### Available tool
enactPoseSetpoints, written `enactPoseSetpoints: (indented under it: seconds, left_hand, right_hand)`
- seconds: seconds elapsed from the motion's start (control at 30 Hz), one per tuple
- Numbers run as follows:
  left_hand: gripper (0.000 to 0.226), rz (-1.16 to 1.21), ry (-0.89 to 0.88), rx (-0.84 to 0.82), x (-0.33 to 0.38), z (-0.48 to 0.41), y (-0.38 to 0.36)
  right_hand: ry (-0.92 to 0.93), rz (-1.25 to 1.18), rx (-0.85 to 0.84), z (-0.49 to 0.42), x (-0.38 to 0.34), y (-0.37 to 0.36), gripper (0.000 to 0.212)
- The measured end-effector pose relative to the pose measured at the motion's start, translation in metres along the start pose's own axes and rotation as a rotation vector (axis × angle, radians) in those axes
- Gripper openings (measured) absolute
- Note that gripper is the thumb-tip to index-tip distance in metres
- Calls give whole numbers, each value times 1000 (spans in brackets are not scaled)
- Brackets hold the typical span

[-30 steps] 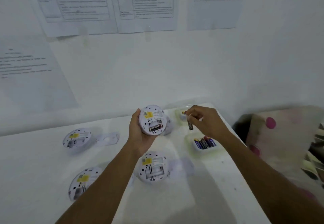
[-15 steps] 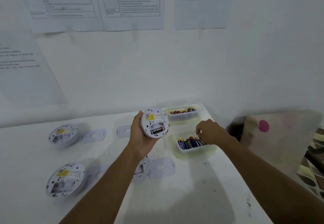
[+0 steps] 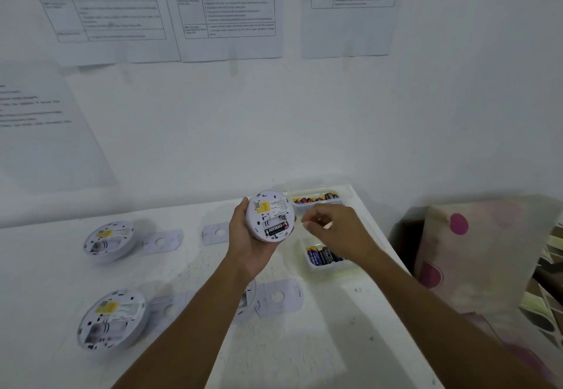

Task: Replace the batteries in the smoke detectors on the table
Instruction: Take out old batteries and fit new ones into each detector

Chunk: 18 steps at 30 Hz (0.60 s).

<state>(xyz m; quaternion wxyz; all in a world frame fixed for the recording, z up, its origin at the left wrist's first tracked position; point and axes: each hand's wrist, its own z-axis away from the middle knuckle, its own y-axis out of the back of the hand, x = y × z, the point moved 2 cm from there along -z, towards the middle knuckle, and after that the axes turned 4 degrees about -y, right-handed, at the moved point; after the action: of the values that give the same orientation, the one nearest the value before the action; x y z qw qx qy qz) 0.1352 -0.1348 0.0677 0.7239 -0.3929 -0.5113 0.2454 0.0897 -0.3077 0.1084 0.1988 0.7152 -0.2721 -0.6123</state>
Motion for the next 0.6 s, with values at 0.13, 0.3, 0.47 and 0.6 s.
enactPoseSetpoints:
  seconds: [0.13, 0.3, 0.47, 0.6]
  left_hand:
    - [54, -31, -26, -10, 0, -2, -8]
    - [52, -128, -83, 8, -1, 0, -8]
    - [49, -240, -119, -9, -2, 2, -6]
    - [50, -258, -112, -12, 0, 3, -2]
  right_hand:
    - [-22, -108, 140, 5, -11, -30, 11]
    - [-235, -331, 238, 7, -10, -52, 15]
    - [-405, -576, 205, 11, -19, -58, 14]
    - [-371, -541, 272, 13, -19, -59, 15]
